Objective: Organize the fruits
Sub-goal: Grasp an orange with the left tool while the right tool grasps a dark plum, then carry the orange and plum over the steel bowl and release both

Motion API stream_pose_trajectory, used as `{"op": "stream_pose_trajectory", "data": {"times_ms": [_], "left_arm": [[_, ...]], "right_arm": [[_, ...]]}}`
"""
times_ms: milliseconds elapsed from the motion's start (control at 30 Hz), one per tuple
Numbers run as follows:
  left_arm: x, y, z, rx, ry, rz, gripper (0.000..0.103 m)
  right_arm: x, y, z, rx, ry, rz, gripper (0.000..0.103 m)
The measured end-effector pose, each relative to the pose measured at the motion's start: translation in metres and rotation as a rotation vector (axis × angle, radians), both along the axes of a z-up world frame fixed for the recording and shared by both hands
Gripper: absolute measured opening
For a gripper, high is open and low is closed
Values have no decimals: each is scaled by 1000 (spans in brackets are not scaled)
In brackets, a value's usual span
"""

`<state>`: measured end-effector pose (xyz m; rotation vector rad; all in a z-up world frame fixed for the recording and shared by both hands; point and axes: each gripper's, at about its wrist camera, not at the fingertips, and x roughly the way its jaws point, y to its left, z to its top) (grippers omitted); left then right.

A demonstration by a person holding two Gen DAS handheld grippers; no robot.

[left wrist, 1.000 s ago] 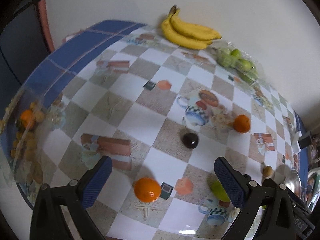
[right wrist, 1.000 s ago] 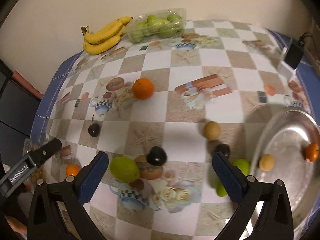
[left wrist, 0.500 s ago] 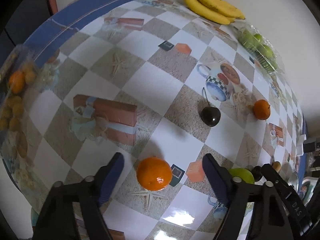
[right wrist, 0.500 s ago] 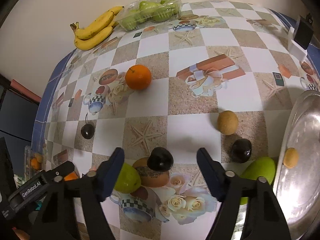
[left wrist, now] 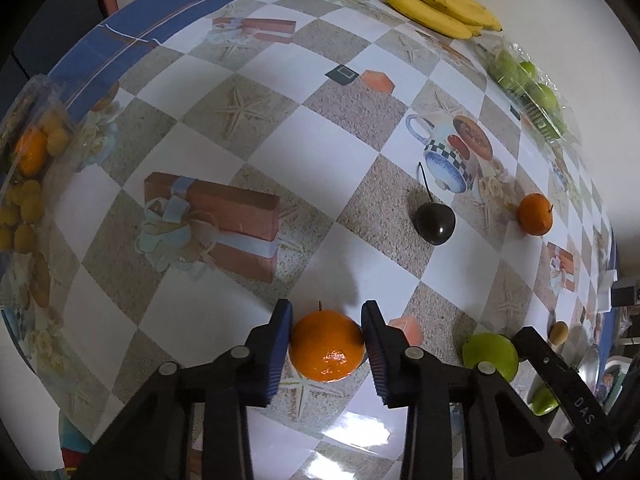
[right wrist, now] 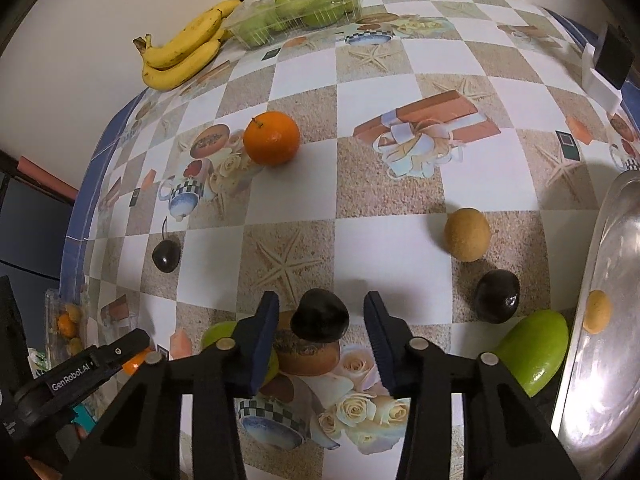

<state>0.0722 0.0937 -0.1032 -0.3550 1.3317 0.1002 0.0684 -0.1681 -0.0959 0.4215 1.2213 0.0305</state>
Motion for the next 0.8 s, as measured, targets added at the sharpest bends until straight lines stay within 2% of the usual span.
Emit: {"op": "stream_pose_trajectory", "data": {"times_ms": [133,367,567,800], "left_arm": [[0,1,0,-2,-2,4,38],[0,2,8,-15,-29,8,37],[1,-5,29,-26,-106,-15,37],[2,-15,44,-15,-159,-55,37]], "right_arm": [[0,0,0,12,5,1,31],[-2,-1,4,32,-4,-1,31],[-7,-8,28,35,-63,-17,31],[-17,-17,54,-17,-106,-33,31]]}}
